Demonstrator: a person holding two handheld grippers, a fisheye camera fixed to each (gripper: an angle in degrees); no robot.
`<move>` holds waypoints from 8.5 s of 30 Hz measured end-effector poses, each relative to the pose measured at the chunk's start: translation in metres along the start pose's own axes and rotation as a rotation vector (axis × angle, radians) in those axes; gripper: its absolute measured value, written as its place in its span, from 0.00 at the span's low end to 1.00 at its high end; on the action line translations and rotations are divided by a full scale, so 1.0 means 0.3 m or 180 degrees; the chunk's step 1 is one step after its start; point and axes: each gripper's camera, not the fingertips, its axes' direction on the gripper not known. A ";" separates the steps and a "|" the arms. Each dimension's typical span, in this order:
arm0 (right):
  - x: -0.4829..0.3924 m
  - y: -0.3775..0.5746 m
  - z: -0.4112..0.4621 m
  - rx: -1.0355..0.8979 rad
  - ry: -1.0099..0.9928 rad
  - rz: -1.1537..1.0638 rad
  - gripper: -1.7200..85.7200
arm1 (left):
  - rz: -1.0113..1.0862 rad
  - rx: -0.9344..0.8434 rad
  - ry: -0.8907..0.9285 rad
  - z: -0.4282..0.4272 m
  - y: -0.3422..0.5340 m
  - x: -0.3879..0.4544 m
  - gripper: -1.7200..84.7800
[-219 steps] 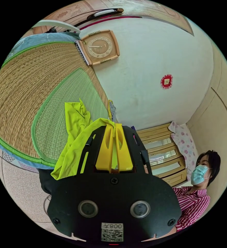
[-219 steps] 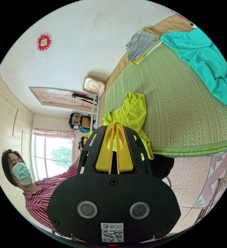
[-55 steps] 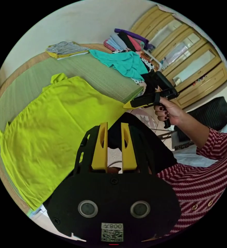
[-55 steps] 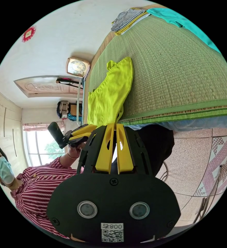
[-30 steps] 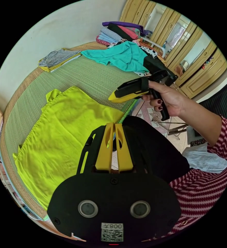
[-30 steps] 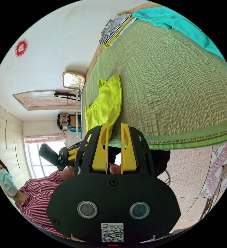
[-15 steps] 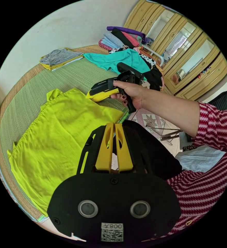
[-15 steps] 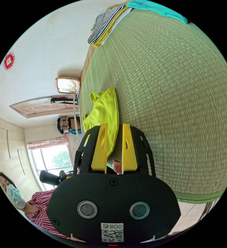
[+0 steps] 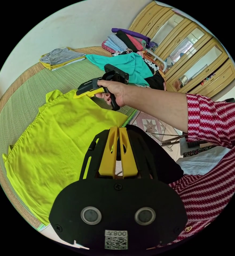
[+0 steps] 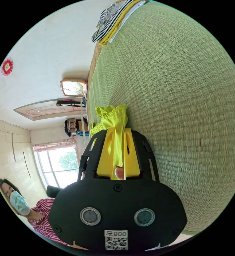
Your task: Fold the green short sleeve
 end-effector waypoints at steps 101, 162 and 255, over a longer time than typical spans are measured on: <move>-1.393 0.387 1.317 -0.0266 0.1211 -0.0752 0.03 | -0.2809 0.1963 0.0571 -0.802 2.017 -1.069 0.03; -1.471 0.281 1.956 -0.1326 0.1055 -0.0841 0.04 | -0.3444 0.1856 0.0996 -0.806 2.409 -1.411 0.03; -0.709 0.785 1.095 -0.0985 0.0173 -0.0838 0.08 | -0.2851 0.1339 0.1662 -0.460 1.761 -1.126 0.12</move>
